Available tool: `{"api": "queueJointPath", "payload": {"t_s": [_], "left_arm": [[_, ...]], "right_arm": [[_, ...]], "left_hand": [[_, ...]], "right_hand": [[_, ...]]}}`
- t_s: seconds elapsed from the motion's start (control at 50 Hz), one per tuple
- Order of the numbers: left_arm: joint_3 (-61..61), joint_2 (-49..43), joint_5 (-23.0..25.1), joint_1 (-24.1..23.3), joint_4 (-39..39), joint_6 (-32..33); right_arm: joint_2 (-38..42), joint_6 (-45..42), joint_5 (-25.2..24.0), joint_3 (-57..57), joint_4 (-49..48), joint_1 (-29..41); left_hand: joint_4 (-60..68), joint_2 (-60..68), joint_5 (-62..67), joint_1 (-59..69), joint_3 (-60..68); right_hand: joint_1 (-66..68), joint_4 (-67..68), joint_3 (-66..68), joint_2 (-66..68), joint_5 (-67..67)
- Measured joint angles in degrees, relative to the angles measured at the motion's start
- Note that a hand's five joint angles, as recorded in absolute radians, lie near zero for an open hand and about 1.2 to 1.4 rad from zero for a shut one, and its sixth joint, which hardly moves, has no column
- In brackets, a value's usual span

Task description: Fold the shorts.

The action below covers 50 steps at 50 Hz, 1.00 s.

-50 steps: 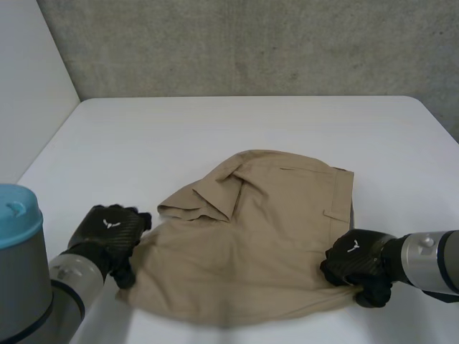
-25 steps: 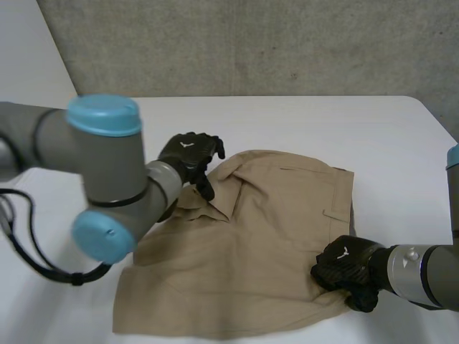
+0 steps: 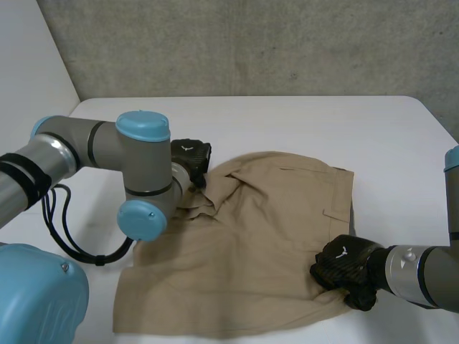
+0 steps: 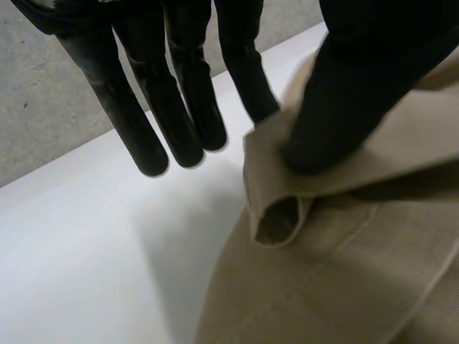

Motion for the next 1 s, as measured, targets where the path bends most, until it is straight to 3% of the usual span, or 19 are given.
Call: {"api": "queueJointPath", "payload": {"t_s": [0.02, 0.04, 0.06, 0.22, 0.38, 0.52, 0.56, 0.58, 0.6, 0.68, 0.7, 0.72, 0.9, 1.0], "left_arm": [[0.42, -0.35, -0.2, 0.02, 0.01, 0.85], [0.7, -0.59, -0.26, 0.03, 0.02, 1.35], [0.94, -0.8, -0.28, 0.08, 0.03, 1.68], [4.37, -1.9, -0.08, 1.73, 0.61, 2.93], [15.75, -5.39, 0.55, 5.57, 4.55, 6.86], [23.73, -10.42, 4.04, 7.19, 9.58, 10.75], [24.49, -11.65, 5.41, 7.33, 10.66, 11.68], [24.85, -12.76, 6.52, 7.4, 11.53, 12.63], [24.85, -12.76, 6.52, 7.4, 11.53, 12.63], [24.91, -15.06, 7.96, 7.4, 13.14, 15.48], [24.85, -15.49, 8.04, 7.4, 13.43, 16.35], [24.71, -15.87, 8.0, 7.39, 13.66, 17.38], [22.14, -13.58, 4.17, 6.92, 13.33, 21.37], [13.63, -4.88, 1.23, 6.72, 10.88, 21.17]], "right_arm": [[0.0, 0.0, 0.0, 0.0, -0.03, 0.0], [0.01, -0.01, -0.02, -0.04, -0.17, 0.0], [0.01, -0.01, -0.02, -0.05, -0.23, -0.01], [-0.02, -0.02, -0.04, -0.34, -0.44, -0.12], [-0.17, 0.14, -0.05, -0.72, -1.89, -0.14], [-0.25, 1.9, -0.07, -0.94, -3.74, 0.06], [-0.26, 2.68, -0.08, -1.04, -4.18, 0.19], [-0.26, 3.3, -0.1, -1.12, -4.54, 0.34], [-0.26, 3.3, -0.1, -1.12, -4.54, 0.34], [-0.26, 4.37, -0.12, -1.23, -5.35, 0.69], [-0.26, 4.52, -0.12, -1.24, -5.53, 0.75], [-0.26, 4.59, -0.12, -1.25, -5.63, 0.78], [-0.39, 6.32, -0.17, -1.29, -6.83, 1.0], [-0.51, 7.89, -0.14, -1.32, -8.35, 1.16]], "left_hand": [[3.66, 3.65, 3.65, 3.67, 2.95], [15.74, 15.3, 15.22, 12.91, 14.84], [17.5, 16.92, 15.84, 12.91, 16.56], [18.0, 17.27, 15.85, 12.91, 17.0], [18.02, 17.41, 15.84, 12.91, 17.02], [18.02, 17.45, 15.84, 13.25, 17.06], [15.43, 14.21, 14.31, 11.63, 14.01], [5.43, 3.81, 5.73, 2.05, 3.94], [5.43, 3.81, 5.73, 2.05, 3.94], [-28.07, -28.56, -26.68, -33.4, -27.83], [-28.07, -28.56, -26.68, -33.4, -27.83], [-37.78, -38.49, -36.34, -40.58, -37.76], [-38.5, -39.35, -37.05, -40.58, -38.32], [-38.5, -39.36, -37.05, -40.58, -38.33]], "right_hand": [[0.0, 0.0, 0.0, 0.0, 0.0], [0.06, 0.0, 0.0, 0.0, 0.0], [0.06, 0.0, 0.0, 0.0, 0.0], [0.06, 0.0, 0.0, 0.0, 0.0], [0.06, 0.0, 0.0, 0.0, 0.0], [0.06, 0.0, 0.0, 0.0, 0.0], [0.06, 0.0, 0.0, 0.0, 0.0], [0.06, 0.0, 0.0, 0.0, 0.0], [0.06, 0.0, 0.0, 0.0, 0.0], [0.06, 0.0, 0.0, 0.0, 0.0], [0.06, 0.0, 0.0, 0.0, 0.0], [0.06, 0.0, 0.0, 0.0, 0.0], [0.06, 0.08, 0.0, 0.0, 0.0], [0.06, 0.27, 0.0, 0.0, 0.0]]}}
